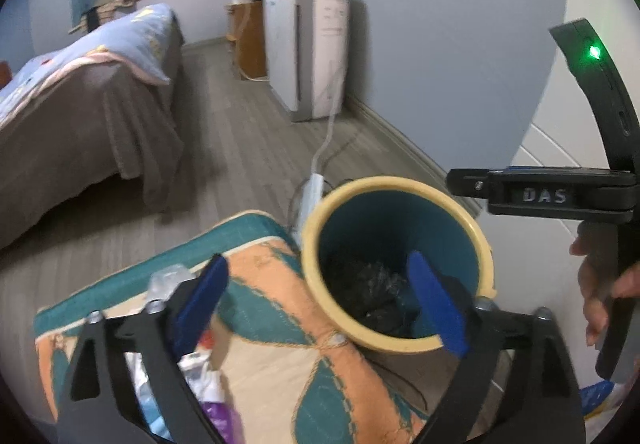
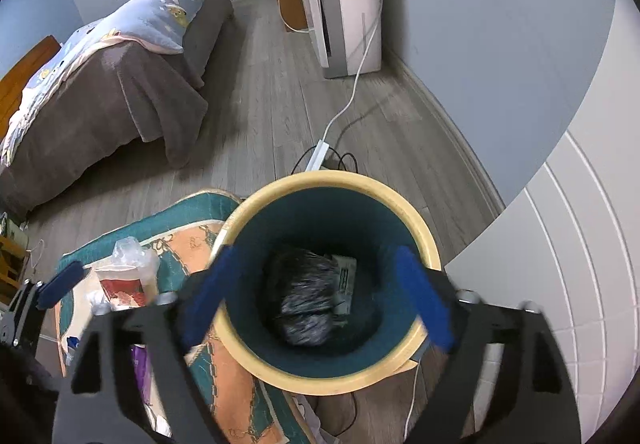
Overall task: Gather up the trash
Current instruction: 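Carry both items over the wastebasket and open both tools to drop them, then move both tools back over the stool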
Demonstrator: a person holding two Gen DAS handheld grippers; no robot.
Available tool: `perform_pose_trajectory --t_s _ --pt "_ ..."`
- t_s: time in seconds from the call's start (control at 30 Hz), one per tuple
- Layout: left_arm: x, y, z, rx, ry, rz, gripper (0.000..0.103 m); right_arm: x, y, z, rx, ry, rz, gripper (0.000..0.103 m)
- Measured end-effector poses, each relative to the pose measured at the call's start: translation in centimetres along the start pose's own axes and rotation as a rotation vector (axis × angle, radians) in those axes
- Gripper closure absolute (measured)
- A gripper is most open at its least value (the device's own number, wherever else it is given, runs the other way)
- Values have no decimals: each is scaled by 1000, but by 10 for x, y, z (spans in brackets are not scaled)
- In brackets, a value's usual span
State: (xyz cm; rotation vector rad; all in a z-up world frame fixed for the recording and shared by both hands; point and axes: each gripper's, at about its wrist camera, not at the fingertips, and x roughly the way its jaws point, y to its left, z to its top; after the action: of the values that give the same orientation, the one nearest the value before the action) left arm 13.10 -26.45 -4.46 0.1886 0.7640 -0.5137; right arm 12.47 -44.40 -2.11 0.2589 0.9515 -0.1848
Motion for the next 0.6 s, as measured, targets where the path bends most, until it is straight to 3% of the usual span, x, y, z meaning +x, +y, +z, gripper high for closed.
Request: perform_pose_trajectory --t_s 0.1,0.43,0.6 --pt "-16 13 -2 -33 -11 25 8 -9 12 2 -7 -24 9 6" --pt "-96 60 -22 -64 -72 147 5 -31 65 -19 -131 -53 -8 6" --pt "-129 93 -48 -119 -59 186 5 -48 91 -35 -157 -81 8 6"
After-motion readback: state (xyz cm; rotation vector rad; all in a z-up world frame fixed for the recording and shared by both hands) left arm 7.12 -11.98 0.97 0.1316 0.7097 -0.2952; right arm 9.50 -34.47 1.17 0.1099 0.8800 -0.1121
